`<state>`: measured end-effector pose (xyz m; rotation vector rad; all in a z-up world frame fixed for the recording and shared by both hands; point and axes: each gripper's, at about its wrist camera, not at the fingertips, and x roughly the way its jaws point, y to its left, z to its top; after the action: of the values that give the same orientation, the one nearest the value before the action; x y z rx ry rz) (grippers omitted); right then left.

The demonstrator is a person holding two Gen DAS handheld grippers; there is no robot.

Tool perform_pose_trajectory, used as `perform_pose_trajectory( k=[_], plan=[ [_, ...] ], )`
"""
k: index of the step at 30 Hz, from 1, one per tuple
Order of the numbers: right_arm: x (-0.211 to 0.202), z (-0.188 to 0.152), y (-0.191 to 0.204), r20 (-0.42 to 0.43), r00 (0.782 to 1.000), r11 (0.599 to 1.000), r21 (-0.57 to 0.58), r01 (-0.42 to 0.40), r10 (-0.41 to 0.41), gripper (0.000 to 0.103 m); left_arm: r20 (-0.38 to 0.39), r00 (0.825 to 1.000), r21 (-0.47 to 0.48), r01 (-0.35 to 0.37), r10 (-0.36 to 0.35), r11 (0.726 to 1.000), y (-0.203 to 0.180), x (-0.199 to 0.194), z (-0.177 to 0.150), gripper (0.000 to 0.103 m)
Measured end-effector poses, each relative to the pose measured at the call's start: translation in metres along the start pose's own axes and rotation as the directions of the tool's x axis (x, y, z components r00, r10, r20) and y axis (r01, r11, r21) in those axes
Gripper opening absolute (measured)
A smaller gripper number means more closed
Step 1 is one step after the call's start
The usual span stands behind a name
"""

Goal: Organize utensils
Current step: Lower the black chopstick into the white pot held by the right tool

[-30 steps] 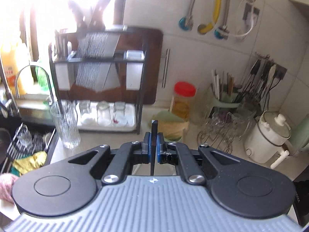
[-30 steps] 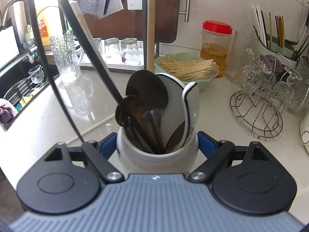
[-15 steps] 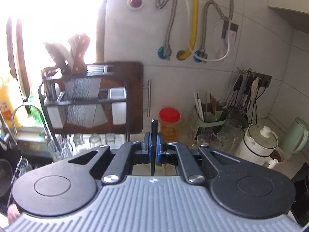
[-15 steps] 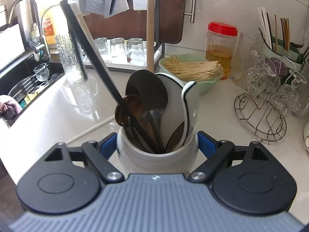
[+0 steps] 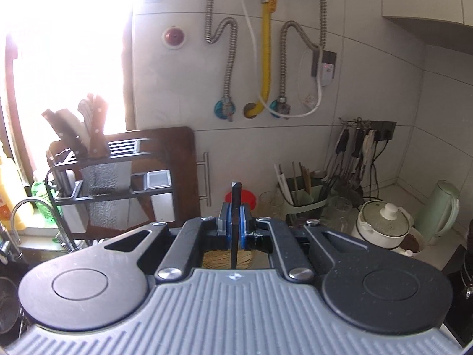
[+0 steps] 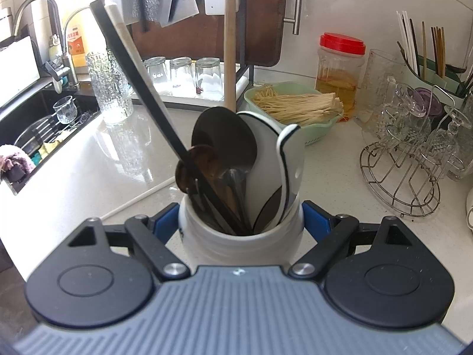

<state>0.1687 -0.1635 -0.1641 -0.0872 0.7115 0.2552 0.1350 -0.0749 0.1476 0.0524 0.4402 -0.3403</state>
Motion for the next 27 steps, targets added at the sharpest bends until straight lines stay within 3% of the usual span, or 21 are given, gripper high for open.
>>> perform_pose_trajectory(
  k=[18,27],
  plan=[
    [0.0,-0.002,0.0,0.009,1.0,1.0,0.01,-0.004,0.004,0.09,-0.142,0.987,-0.038,0.069,-0.074,0.997,-0.013,0.06,-0.048,0.006],
    [-0.001,-0.004,-0.002,0.026,1.0,1.0,0.019,-0.017,0.016,0.09,-0.28,0.955,-0.021,0.091,-0.093,0.996,-0.001,0.096,-0.066,0.006]
  ],
)
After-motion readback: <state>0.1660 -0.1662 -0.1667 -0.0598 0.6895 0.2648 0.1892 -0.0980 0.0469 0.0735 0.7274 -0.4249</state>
